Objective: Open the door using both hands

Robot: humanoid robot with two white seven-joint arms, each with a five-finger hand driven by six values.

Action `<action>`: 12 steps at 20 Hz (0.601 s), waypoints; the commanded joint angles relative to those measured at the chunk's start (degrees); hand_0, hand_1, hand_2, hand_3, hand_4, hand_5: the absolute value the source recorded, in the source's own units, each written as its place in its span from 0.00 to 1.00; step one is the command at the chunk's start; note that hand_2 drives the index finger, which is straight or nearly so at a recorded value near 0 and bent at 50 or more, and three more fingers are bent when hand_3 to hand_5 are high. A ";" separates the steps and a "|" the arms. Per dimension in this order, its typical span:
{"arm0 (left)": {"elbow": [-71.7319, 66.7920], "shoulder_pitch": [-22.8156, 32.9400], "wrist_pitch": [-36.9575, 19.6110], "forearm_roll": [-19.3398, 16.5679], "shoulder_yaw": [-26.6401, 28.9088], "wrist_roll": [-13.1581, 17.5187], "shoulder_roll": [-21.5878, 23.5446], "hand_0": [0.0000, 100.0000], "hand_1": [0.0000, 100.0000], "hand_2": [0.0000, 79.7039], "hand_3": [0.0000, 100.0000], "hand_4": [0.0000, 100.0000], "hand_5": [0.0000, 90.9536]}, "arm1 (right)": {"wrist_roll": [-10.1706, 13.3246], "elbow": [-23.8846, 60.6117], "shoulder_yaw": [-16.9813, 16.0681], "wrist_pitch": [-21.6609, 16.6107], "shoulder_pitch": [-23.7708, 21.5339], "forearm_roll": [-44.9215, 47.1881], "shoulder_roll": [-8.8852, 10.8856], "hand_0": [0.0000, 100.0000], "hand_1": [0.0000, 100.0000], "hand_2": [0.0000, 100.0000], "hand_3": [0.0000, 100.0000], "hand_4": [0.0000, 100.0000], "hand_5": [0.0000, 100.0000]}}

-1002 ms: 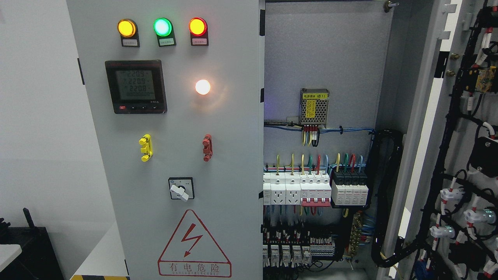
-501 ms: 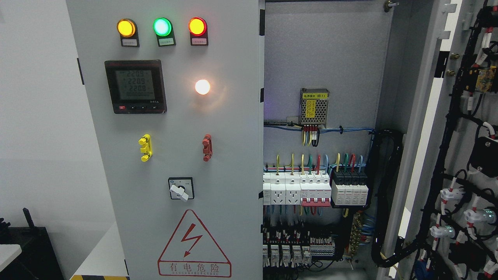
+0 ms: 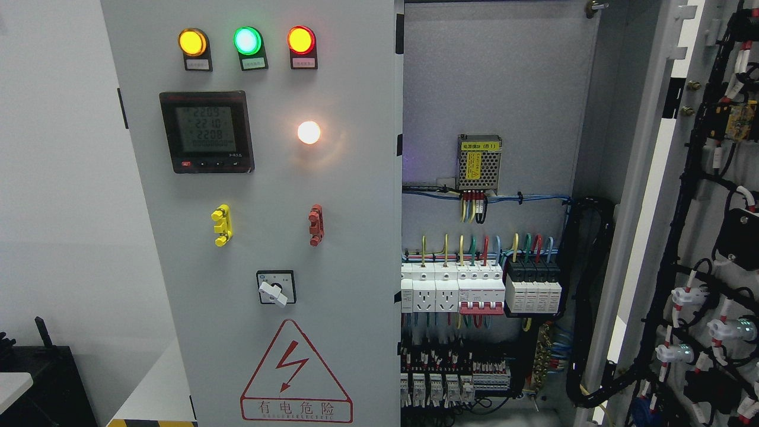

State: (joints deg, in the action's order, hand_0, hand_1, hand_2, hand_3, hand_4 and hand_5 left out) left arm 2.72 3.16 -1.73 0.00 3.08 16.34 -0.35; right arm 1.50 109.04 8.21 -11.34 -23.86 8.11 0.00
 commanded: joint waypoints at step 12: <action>0.00 0.00 -0.02 -0.53 0.00 0.01 -1.67 0.00 0.00 0.00 0.00 0.04 0.00 | -0.27 -14.54 8.40 0.18 17.70 0.41 0.62 0.00 0.00 0.00 0.00 0.00 0.00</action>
State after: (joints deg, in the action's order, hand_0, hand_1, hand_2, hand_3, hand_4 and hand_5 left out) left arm 2.73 3.16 -1.76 0.00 3.08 16.15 -0.23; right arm 1.27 103.05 12.36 -11.01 -12.02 8.34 0.00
